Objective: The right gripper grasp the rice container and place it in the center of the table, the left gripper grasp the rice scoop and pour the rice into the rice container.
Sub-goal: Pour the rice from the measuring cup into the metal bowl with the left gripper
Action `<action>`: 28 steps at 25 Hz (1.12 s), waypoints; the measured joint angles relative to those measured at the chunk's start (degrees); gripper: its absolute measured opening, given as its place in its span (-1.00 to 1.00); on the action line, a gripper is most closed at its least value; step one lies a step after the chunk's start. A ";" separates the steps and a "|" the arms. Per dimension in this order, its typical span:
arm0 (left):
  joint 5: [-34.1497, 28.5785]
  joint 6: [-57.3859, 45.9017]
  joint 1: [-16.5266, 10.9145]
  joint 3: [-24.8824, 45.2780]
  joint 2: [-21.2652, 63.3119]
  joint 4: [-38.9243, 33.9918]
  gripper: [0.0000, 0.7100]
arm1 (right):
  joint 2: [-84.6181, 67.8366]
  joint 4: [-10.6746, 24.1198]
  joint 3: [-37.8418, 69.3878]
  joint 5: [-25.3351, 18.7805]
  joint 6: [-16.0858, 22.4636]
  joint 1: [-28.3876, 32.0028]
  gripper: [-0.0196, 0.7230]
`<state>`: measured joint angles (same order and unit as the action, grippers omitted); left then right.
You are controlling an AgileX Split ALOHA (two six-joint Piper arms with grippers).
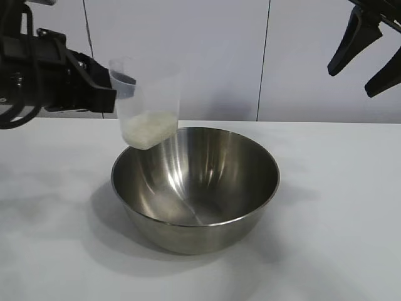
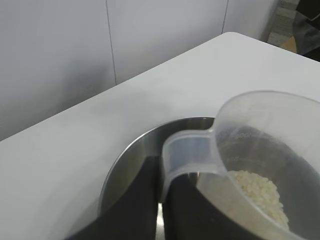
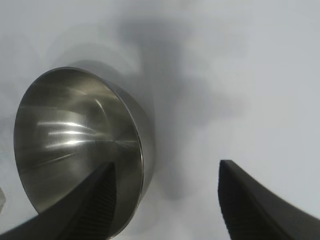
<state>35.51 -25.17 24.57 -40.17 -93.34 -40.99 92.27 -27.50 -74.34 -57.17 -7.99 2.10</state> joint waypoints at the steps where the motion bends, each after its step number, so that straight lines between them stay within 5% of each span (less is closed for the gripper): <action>1: -0.16 0.06 0.40 -1.08 -1.58 0.00 -0.98 | 0.00 0.00 0.00 0.00 -0.22 0.00 0.16; 6: -1.22 2.24 0.88 -6.70 -7.76 -1.79 -0.98 | 0.00 0.00 0.00 0.00 -0.63 0.00 0.16; 15: -4.49 24.80 2.82 -10.79 -9.82 -5.53 -0.98 | 0.00 0.00 0.00 0.71 -0.69 0.00 0.16; 22: -19.92 44.38 9.02 -16.18 -9.82 4.40 -0.99 | 0.00 -0.04 0.00 1.42 -0.69 0.00 0.16; 28: -24.80 60.02 10.80 -17.92 -9.82 12.63 -0.99 | 0.00 -0.06 0.00 1.42 -0.69 0.00 0.16</action>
<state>10.70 34.85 35.37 -58.10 -103.16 -28.36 92.27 -27.56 -74.34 -55.74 -8.68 2.10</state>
